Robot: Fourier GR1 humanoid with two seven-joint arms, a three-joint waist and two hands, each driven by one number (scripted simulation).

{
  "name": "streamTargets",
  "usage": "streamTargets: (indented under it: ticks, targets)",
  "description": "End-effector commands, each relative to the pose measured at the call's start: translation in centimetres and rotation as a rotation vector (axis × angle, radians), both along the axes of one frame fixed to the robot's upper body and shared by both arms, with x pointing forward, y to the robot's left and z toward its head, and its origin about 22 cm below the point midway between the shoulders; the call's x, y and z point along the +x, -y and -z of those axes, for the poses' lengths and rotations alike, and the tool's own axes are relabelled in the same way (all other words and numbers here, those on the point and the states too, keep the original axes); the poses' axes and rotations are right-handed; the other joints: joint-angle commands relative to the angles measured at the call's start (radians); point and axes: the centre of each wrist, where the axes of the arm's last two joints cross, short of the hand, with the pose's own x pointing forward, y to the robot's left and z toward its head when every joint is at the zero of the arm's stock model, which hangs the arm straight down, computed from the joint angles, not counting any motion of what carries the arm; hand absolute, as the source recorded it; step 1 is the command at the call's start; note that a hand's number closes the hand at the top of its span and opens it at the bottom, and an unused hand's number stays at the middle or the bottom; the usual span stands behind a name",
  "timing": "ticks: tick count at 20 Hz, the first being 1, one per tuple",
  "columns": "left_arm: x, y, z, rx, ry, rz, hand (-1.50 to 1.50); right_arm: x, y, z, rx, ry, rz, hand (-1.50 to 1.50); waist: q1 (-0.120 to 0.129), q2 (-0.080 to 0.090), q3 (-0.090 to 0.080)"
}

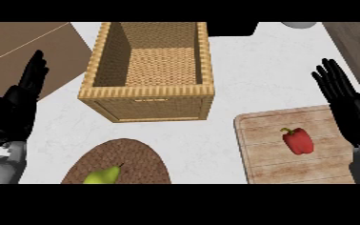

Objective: Pick the bell pepper from the cutting board and place it in the basket

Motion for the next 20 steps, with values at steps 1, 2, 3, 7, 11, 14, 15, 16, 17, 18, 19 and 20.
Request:
streamTargets:
  ticks: [1, 2, 3, 7, 11, 14, 15, 16, 17, 18, 19, 20]
  targets:
    - [-1.2, 0.9, 2.6, -0.051, -0.086, 0.009, 0.0, 0.1, -0.8, -0.6, 0.066, 0.027, -0.134, 1.5, 0.022, 0.006, -0.003]
    - [-2.0, 1.4, 4.7, -0.125, -0.177, 0.01, 0.0, 1.4, -2.2, -2.0, 0.122, 0.086, -0.278, 1.5, 0.037, 0.009, -0.003]
    - [-2.1, 1.5, 6.0, -0.163, -0.246, 0.011, 0.0, 2.1, -3.8, -3.0, 0.161, 0.132, -0.392, 1.5, 0.043, 0.015, -0.004]
    - [-4.5, 2.9, 10.1, -0.281, -0.499, 0.027, 0.0, 2.5, -9.6, -8.5, 0.093, 0.347, -0.939, 1.5, 0.101, 0.008, -0.007]
    - [-7.8, 0.8, 12.7, -0.336, -0.578, -0.016, 0.0, -2.4, -10.6, -4.8, 0.141, 0.307, -1.104, -1.5, 0.015, -0.003, -0.003]
    - [-8.2, 1.1, 13.9, -0.353, -0.574, -0.057, 0.0, -5.7, -10.5, -5.8, 0.008, 0.364, -0.985, -1.5, -0.012, -0.003, -0.004]
    - [-8.1, 1.2, 13.7, -0.348, -0.572, -0.044, 0.0, -5.5, -9.4, -7.1, -0.093, 0.372, -0.984, -1.5, -0.013, -0.003, -0.004]
    - [-8.4, 1.0, 13.6, -0.351, -0.59, -0.04, 0.0, -5.6, -8.7, -8.5, -0.166, 0.385, -0.936, -1.5, -0.017, -0.005, -0.004]
    - [-8.8, 0.4, 14.0, -0.363, -0.581, -0.068, 0.0, -4.7, -7.8, -10.1, -0.288, 0.425, -0.85, -1.5, -0.018, -0.006, -0.006]
    - [-8.1, 0.2, 12.9, -0.343, -0.576, -0.053, 0.0, -4.1, -6.5, -11.2, -0.388, 0.461, -0.772, -1.5, -0.02, -0.006, -0.003]
    - [-8.5, -0.2, 13.4, -0.357, -0.585, -0.066, 0.0, -3.7, -5.2, -13.1, -0.479, 0.506, -0.7, -1.5, -0.026, -0.005, -0.005]
    - [-9.2, -0.7, 13.7, -0.348, -0.579, -0.088, 0.0, -4.0, -4.3, -14.4, -0.572, 0.505, -0.662, -1.5, -0.032, -0.009, -0.005]
